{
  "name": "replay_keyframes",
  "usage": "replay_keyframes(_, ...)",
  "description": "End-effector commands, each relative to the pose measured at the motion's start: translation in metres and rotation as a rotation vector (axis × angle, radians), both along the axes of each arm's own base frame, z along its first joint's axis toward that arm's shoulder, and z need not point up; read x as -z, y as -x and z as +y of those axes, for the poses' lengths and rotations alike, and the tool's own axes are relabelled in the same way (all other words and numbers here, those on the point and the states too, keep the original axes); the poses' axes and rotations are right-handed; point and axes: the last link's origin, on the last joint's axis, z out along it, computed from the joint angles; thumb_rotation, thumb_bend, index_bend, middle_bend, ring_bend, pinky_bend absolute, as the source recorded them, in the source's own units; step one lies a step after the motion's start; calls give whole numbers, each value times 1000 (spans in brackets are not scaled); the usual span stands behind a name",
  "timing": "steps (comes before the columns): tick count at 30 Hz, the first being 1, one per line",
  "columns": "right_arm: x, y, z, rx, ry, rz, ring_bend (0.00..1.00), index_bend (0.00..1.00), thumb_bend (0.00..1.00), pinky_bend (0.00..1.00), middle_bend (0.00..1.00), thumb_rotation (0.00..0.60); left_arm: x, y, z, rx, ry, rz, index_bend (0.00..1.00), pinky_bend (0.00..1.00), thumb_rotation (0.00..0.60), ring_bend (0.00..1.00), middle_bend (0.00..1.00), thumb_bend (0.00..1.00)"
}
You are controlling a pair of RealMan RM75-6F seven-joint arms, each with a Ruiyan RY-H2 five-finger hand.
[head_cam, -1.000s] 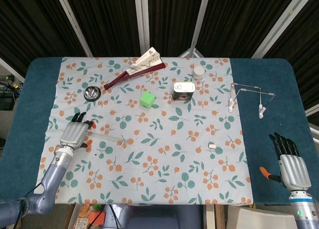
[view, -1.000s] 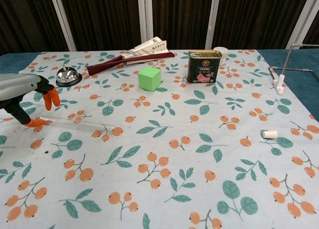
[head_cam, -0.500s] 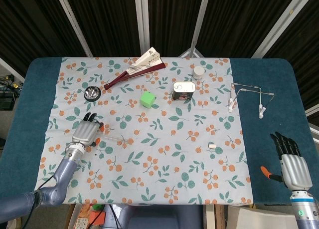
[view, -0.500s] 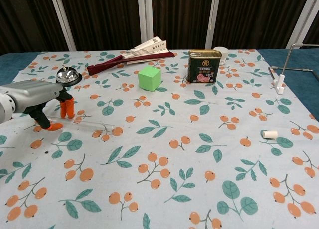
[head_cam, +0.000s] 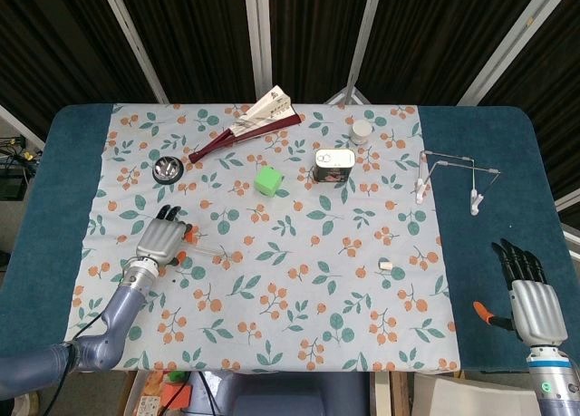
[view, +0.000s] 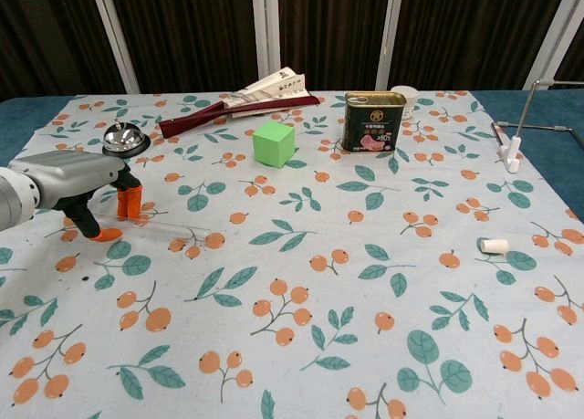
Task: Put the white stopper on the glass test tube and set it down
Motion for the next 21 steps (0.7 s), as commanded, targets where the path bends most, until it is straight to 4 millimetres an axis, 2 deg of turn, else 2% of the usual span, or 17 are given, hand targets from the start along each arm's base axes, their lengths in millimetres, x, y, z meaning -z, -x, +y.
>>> replay_keyframes(1,0,0,0,-1,1,-1,0,0,251,0,0,600,0,-1,1,0,2,-1,469,0,600,72,429,444)
replay_keyframes(12,0,-1,0,-5,8,-8,0,0,251,0,0,600,4,-4,3,3,13,-1,474,0,600,73,439,445)
replay_keyframes(21,0,-1,0,-7,12,-12,0,0,251,0,0,600,6,-7,3,14,18,0,497,0,600,89,508,459)
